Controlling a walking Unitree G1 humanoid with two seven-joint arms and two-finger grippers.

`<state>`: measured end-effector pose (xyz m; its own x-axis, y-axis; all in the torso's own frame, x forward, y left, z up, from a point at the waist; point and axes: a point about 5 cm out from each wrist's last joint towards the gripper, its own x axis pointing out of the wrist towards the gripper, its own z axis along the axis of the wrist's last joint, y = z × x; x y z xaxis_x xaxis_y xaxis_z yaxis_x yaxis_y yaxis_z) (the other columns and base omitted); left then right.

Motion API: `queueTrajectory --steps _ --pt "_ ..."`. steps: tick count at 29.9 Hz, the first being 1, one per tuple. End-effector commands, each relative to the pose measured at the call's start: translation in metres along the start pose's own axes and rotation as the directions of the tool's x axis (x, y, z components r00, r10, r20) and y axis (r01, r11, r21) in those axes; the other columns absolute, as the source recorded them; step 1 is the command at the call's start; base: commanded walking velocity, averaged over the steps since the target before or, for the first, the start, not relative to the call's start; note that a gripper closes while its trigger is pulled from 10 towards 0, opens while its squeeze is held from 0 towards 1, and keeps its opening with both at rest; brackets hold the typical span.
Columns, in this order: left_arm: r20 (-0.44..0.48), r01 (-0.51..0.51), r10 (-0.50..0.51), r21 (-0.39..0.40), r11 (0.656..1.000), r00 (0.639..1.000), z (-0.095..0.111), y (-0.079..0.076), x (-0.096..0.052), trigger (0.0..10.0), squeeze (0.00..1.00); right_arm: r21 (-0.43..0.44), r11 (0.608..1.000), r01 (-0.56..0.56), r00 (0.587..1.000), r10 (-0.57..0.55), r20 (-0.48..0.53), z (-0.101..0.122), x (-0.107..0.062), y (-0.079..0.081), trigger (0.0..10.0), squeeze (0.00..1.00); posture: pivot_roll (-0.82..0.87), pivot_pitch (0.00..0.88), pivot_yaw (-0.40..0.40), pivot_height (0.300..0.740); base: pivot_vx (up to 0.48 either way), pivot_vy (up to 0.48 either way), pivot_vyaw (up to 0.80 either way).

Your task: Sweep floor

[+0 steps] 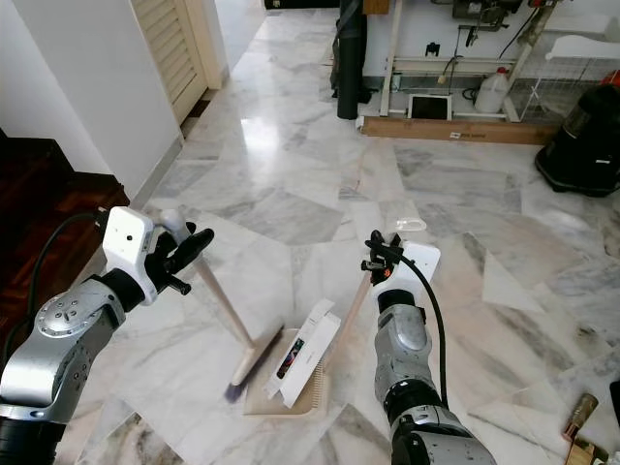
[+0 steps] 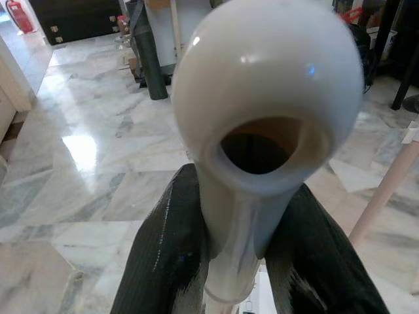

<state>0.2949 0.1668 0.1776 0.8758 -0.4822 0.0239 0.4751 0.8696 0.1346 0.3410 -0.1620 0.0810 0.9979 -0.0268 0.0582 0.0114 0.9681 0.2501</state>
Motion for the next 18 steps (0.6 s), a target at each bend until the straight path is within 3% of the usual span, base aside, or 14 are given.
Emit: queueTrajectory --steps 1,4,18 --pt "0.037 0.073 -0.072 -0.018 0.997 0.997 0.011 -0.007 -0.001 10.0 0.00 0.007 1.000 -0.013 0.998 0.013 0.053 0.011 0.007 0.007 10.0 0.00 0.06 0.006 0.045 0.740 0.000 0.000 0.00" --pt "0.016 0.149 -0.148 -0.030 0.988 0.989 0.010 -0.016 -0.002 10.0 0.00 0.007 1.000 -0.013 0.998 0.013 0.055 0.012 0.007 0.007 10.0 0.00 0.06 0.004 0.047 0.740 0.000 0.000 0.00" --pt "0.015 0.210 -0.210 -0.093 0.973 0.978 0.010 -0.023 -0.005 10.0 0.00 0.011 1.000 -0.014 0.998 0.014 0.055 0.012 0.008 0.008 10.0 0.00 0.06 0.003 0.046 0.740 0.000 0.000 0.00"
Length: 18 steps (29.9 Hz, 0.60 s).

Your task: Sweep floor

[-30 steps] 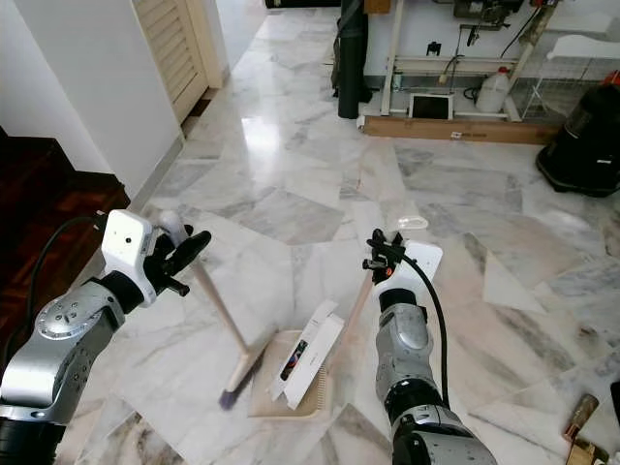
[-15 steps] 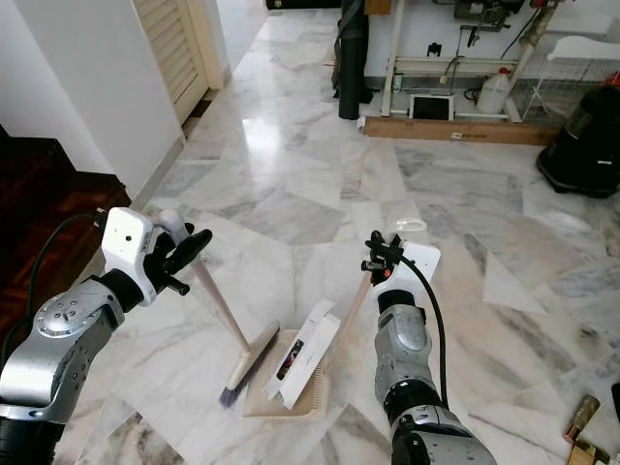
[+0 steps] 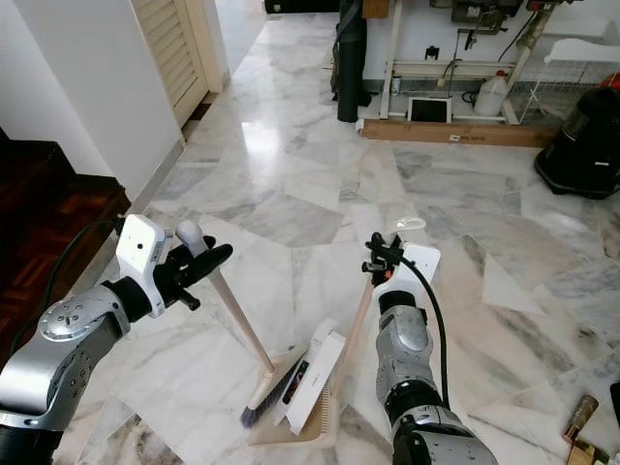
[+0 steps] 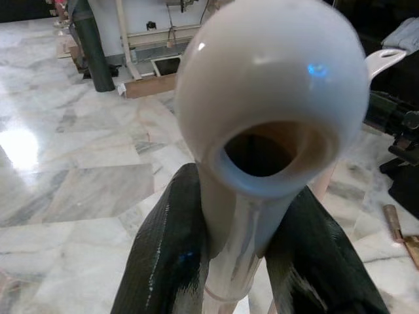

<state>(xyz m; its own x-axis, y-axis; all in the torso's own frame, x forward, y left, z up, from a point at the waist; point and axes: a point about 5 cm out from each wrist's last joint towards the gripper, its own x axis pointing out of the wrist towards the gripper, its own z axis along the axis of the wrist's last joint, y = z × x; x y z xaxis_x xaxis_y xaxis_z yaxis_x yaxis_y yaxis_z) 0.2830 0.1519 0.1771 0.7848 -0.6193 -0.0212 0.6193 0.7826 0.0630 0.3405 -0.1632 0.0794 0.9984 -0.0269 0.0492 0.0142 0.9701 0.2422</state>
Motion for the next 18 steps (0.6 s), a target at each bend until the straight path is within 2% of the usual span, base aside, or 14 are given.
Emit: queueTrajectory --steps 1,4,9,14,18 --pt "0.042 0.049 -0.048 -0.026 0.998 0.998 0.009 -0.006 -0.001 10.0 0.00 0.019 1.000 -0.016 0.998 0.015 0.065 0.013 0.008 0.009 10.0 0.00 0.06 0.004 0.047 0.740 0.000 0.000 0.00" --pt "0.036 0.039 -0.039 -0.001 0.999 0.999 0.010 -0.005 -0.001 10.0 0.00 0.019 1.000 -0.015 0.998 0.014 0.065 0.013 0.008 0.009 10.0 0.00 0.06 0.004 0.046 0.740 0.000 0.000 0.00" --pt "-0.007 -0.084 0.085 0.132 0.988 0.996 0.009 0.013 -0.004 10.0 0.00 0.018 1.000 -0.015 0.998 0.014 0.065 0.014 0.009 0.009 10.0 0.00 0.06 0.005 0.045 0.740 0.000 0.000 0.00" --pt "0.036 -0.205 0.202 0.202 0.958 0.979 0.017 0.030 -0.007 10.0 0.00 0.018 1.000 -0.016 0.998 0.014 0.065 0.014 0.009 0.009 10.0 0.00 0.06 0.005 0.044 0.740 0.000 0.000 0.00" --pt "0.061 -0.219 0.211 0.224 0.950 0.976 0.024 0.031 -0.008 10.0 0.00 0.017 1.000 -0.016 0.998 0.015 0.065 0.014 0.009 0.009 10.0 0.00 0.06 0.005 0.042 0.740 0.000 0.000 0.00"
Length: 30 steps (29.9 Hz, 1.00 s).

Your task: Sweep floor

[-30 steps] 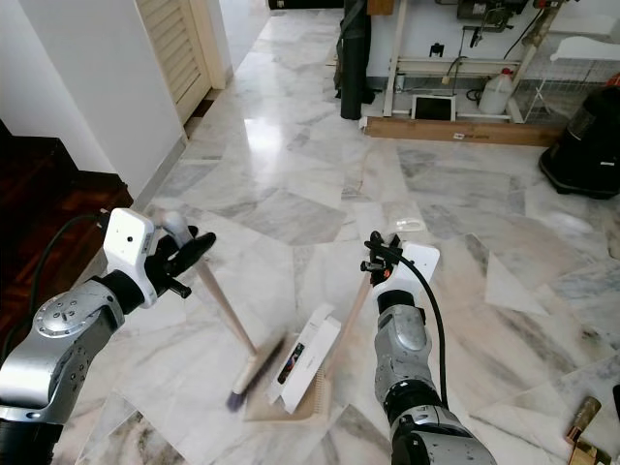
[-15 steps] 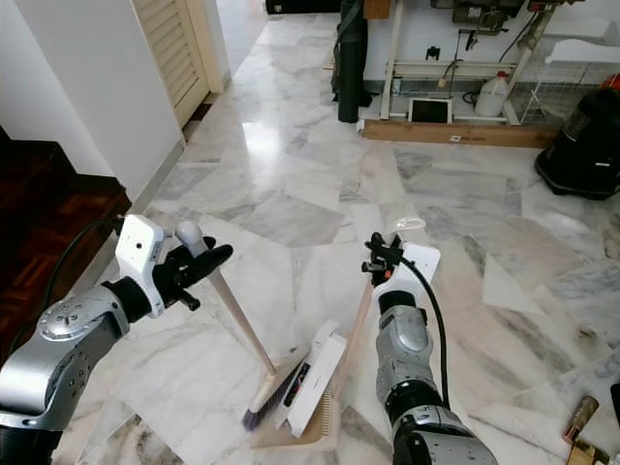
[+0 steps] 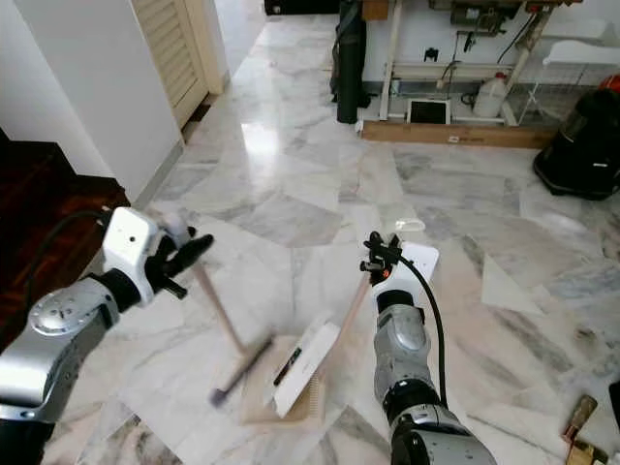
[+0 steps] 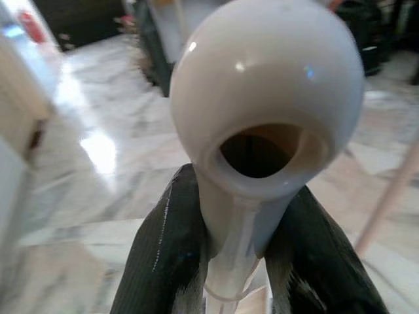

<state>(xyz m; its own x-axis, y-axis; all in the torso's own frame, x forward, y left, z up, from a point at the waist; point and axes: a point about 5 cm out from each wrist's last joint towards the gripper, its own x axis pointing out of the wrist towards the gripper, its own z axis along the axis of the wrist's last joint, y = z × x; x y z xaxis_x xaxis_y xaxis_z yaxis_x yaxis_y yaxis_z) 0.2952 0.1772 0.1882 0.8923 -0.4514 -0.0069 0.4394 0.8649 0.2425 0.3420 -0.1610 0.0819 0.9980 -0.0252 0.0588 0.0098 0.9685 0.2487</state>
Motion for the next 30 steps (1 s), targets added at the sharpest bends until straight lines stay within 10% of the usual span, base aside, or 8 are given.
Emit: queueTrajectory --steps 1,7,14,30 --pt "0.058 -0.028 0.025 0.051 0.998 0.998 0.014 0.006 -0.001 10.0 0.00 0.010 1.000 -0.012 0.998 0.012 0.057 0.012 0.007 0.006 10.0 0.00 0.06 0.005 0.042 0.740 0.000 0.000 0.00" --pt "0.113 -0.205 0.198 0.053 0.977 0.974 0.014 0.022 -0.001 10.0 0.00 0.006 1.000 -0.014 0.998 0.014 0.058 0.012 0.007 0.006 10.0 0.00 0.06 0.005 0.042 0.740 0.000 0.000 0.00" --pt "0.099 -0.537 0.538 -0.041 0.843 0.837 -0.027 0.039 -0.014 10.0 0.00 -0.062 0.998 -0.032 0.997 0.037 0.074 0.016 0.007 0.005 10.0 0.00 0.03 0.000 0.035 0.740 0.000 0.000 0.00" --pt "0.103 -0.493 0.502 -0.101 0.864 0.858 -0.052 0.006 0.001 10.0 0.00 -0.140 0.989 -0.038 0.992 0.054 0.112 0.028 0.012 -0.003 10.0 0.00 0.01 0.000 0.012 0.740 0.000 0.000 0.00"
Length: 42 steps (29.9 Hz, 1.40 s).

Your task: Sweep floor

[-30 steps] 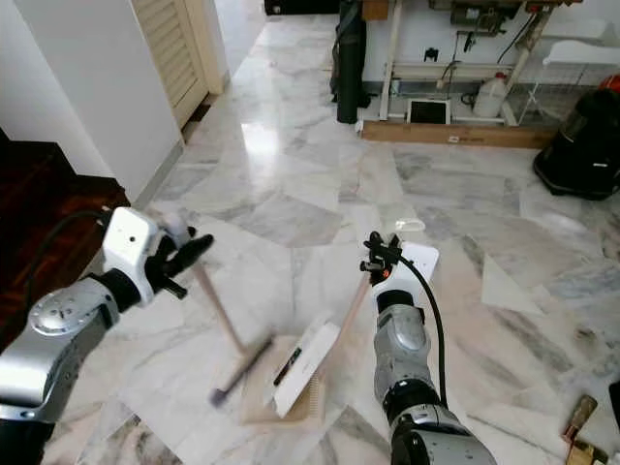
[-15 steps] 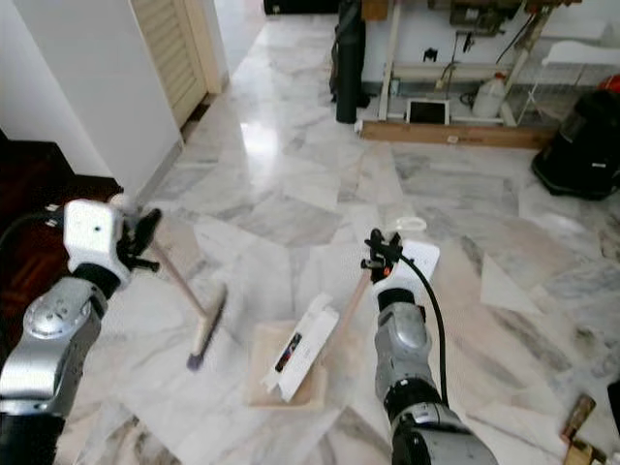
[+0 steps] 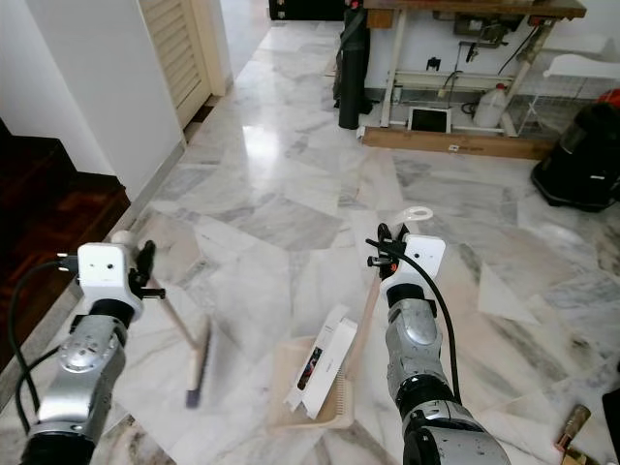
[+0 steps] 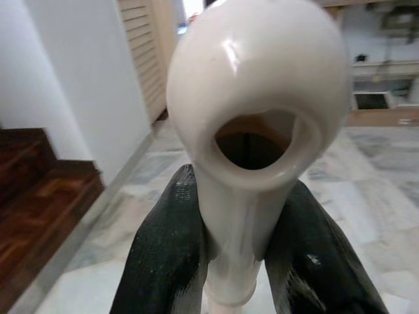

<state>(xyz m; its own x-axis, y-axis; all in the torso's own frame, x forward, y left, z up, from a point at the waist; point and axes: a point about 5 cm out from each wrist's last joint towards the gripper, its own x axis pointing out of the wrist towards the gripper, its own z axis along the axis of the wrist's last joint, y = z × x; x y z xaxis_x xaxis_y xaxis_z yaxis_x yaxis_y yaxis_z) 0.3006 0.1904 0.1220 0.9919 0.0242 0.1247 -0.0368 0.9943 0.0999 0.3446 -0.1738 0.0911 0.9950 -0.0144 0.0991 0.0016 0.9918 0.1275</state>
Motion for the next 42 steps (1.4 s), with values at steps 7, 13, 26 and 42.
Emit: queueTrajectory --steps 7,13,26,42 --pt "0.100 -0.010 0.008 0.016 1.000 0.995 0.012 0.007 0.005 10.0 0.00 -0.033 0.999 -0.037 0.996 0.040 0.076 0.014 0.008 0.013 10.0 0.00 0.02 0.000 0.021 0.740 0.000 0.000 0.00" --pt "0.118 -0.065 0.061 0.025 0.998 0.991 0.011 0.019 0.005 10.0 0.00 -0.049 0.997 -0.054 0.996 0.057 0.067 0.014 0.010 0.017 10.0 0.00 0.05 0.000 -0.009 0.740 0.000 0.000 0.00" --pt "0.117 -0.077 0.074 0.014 0.997 0.990 0.005 0.021 0.004 10.0 0.00 -0.059 0.996 -0.072 0.994 0.077 0.072 0.020 0.017 0.023 10.0 0.00 0.05 0.000 0.001 0.740 0.000 0.000 0.00" --pt "0.116 -0.030 0.029 0.009 1.000 0.993 0.004 0.010 0.016 10.0 0.00 -0.065 0.997 -0.046 0.995 0.051 0.081 0.014 0.008 0.020 10.0 0.00 -0.02 0.000 0.049 0.740 0.000 0.000 0.68"
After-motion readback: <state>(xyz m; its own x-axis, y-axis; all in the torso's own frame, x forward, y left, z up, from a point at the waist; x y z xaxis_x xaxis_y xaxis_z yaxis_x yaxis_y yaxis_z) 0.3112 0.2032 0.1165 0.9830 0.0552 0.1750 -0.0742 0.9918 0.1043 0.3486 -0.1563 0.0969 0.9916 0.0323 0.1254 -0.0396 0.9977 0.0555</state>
